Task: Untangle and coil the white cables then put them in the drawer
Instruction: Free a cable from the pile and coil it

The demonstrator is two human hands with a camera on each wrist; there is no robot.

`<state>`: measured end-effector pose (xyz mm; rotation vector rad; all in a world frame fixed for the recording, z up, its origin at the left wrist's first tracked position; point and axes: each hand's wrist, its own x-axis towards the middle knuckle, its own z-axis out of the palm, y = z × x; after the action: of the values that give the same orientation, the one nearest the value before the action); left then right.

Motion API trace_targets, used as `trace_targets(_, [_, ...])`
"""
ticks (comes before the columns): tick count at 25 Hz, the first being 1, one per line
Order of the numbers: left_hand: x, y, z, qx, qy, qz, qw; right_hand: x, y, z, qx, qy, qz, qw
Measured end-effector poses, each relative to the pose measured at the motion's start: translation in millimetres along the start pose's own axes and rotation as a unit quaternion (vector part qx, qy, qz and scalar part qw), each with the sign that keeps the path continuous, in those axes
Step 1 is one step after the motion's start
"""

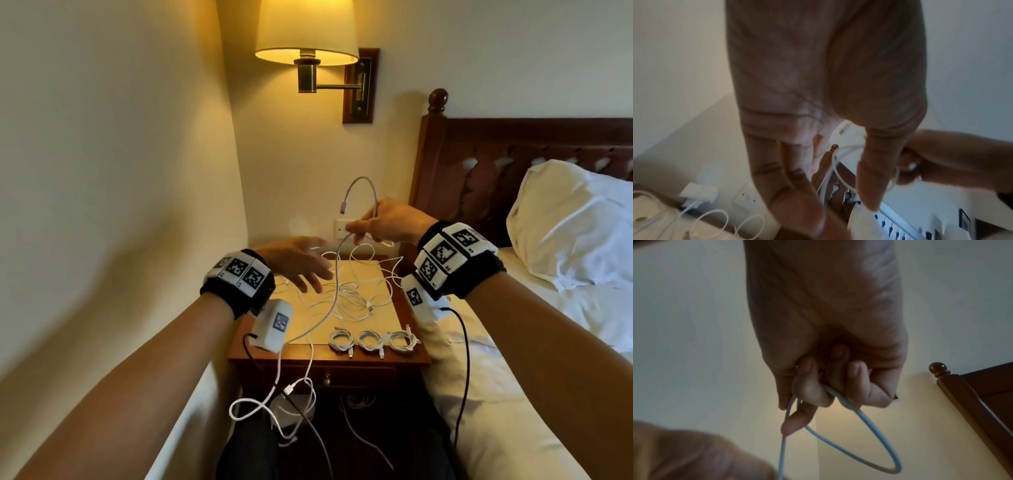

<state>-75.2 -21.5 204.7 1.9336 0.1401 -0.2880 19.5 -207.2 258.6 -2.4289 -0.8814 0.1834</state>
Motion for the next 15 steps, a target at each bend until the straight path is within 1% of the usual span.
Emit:
trace_targets(2, [4, -17, 23, 0.07, -0.011, -0.005, 0.997, 0, -3, 3, 0.024, 0.01, -0.008, 1.0])
trace_targets(4, [11, -49, 44, 0.144, 0.01, -0.008, 0.99, -1, -3, 6, 0.036, 0.012, -0.004, 0.999])
trace_targets(6, [19, -92, 59, 0.182, 0.046, -0.015, 0.982, -4, 2, 8, 0.03, 0.009, 0.007, 0.999])
trace_targets(7, [23, -110, 63, 0.193, 0.082, -0.033, 0.977, -4, 4, 8, 0.028, 0.011, 0.009, 1.0])
trace_targets(9, [27, -140, 71, 0.184, 0.163, -0.076, 0.966, -2, 13, 14, 0.035, 0.021, 0.013, 0.999])
trace_targets(10, [29, -151, 75, 0.162, 0.191, -0.099, 0.963, -1, 18, 20, 0.034, 0.024, 0.017, 0.999])
trace_targets(11, [30, -154, 77, 0.131, 0.202, -0.108, 0.965, 1, 25, 28, 0.02, 0.02, 0.024, 0.999])
trace_targets(13, [29, -144, 75, 0.068, 0.199, -0.064, 0.976, 4, 41, 52, -0.027, -0.008, 0.046, 0.999])
trace_targets(15, [21, -114, 68, 0.004, 0.19, 0.001, 0.982, 3, 55, 80, -0.053, -0.055, 0.066, 0.995])
